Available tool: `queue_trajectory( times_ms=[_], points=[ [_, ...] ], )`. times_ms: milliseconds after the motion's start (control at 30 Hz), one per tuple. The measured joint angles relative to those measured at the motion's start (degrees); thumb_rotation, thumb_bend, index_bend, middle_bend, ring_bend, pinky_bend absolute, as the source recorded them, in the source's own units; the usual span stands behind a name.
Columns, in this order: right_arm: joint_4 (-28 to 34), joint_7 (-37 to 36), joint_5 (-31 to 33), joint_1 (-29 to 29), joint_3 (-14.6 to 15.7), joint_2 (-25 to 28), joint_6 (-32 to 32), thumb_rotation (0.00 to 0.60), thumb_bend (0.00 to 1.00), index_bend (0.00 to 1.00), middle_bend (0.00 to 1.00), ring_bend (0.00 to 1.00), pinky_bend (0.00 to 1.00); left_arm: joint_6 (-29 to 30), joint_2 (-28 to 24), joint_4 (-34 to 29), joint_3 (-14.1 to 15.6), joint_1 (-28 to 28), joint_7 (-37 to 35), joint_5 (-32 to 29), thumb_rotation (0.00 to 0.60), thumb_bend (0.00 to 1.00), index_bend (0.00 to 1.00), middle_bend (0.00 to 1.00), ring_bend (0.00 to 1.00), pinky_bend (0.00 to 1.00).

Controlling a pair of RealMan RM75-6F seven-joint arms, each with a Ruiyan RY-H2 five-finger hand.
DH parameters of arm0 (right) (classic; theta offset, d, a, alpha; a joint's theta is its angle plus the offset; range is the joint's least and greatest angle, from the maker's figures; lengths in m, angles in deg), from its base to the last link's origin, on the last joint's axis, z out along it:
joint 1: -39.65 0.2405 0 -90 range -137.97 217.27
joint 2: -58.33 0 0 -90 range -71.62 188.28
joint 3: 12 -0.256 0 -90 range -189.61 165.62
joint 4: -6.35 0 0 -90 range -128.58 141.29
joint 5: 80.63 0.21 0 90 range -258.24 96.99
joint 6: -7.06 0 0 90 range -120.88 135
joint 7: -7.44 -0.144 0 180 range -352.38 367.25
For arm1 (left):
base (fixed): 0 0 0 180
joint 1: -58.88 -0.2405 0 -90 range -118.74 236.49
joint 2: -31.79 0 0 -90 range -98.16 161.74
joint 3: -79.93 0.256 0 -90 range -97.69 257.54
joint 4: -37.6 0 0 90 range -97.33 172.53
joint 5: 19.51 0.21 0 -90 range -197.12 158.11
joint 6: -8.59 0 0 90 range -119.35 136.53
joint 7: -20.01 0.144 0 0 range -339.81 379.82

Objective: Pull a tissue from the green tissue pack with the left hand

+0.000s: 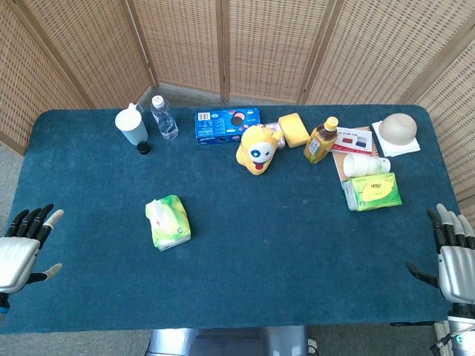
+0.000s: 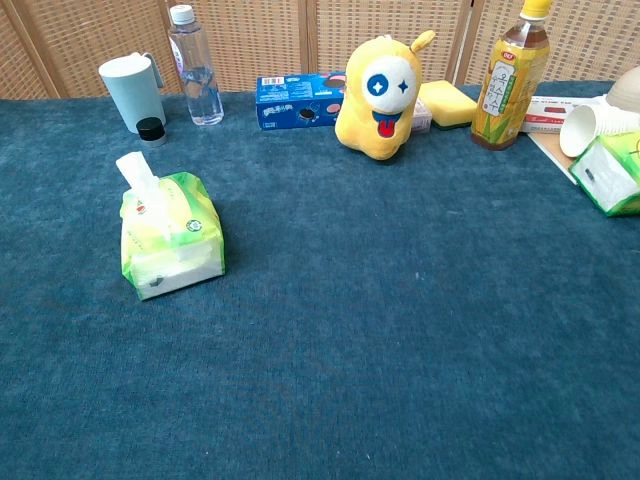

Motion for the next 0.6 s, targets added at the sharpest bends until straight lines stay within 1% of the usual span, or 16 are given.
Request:
queue_trajectory(
  times_ms=[200, 333, 467, 600],
  points=[
    [0.39, -0.13, 0.52, -0.12, -0.18, 0.35, 0.29, 0.592, 0.00, 0.00, 0.00, 0.00, 0.00, -0.54, 0.33, 0.43, -0.61, 0.17, -0.23, 0.19, 0.600, 0.00, 0.00, 0.00, 0.00, 0.00],
    [0.57, -0.15, 0.90, -0.06, -0.19, 0.47, 0.84, 0.598, 0.00, 0.00, 0.00, 0.00, 0.00, -1.68, 1.00, 1.11, -1.97, 1.46, -1.40, -0.02, 0.600, 0.00, 0.01, 0.00, 0.00, 0.00],
    [0.66, 0.03, 1.53, 0.19, -0.27, 0.52, 1.68, 0.600, 0.00, 0.00, 0.00, 0.00, 0.00, -4.59, 2.38, 2.47, -4.03, 4.46, -2.42, -0.36, 0.600, 0.00, 0.03, 0.00, 0.00, 0.00],
    [0.62, 0.55, 2.65, 0.40, -0.46, 0.56, 2.53, 0.600, 0.00, 0.00, 0.00, 0.00, 0.00, -9.67, 4.70, 4.78, -6.37, 9.03, -2.15, -0.85, 0.600, 0.00, 0.05, 0.00, 0.00, 0.00]
  ],
)
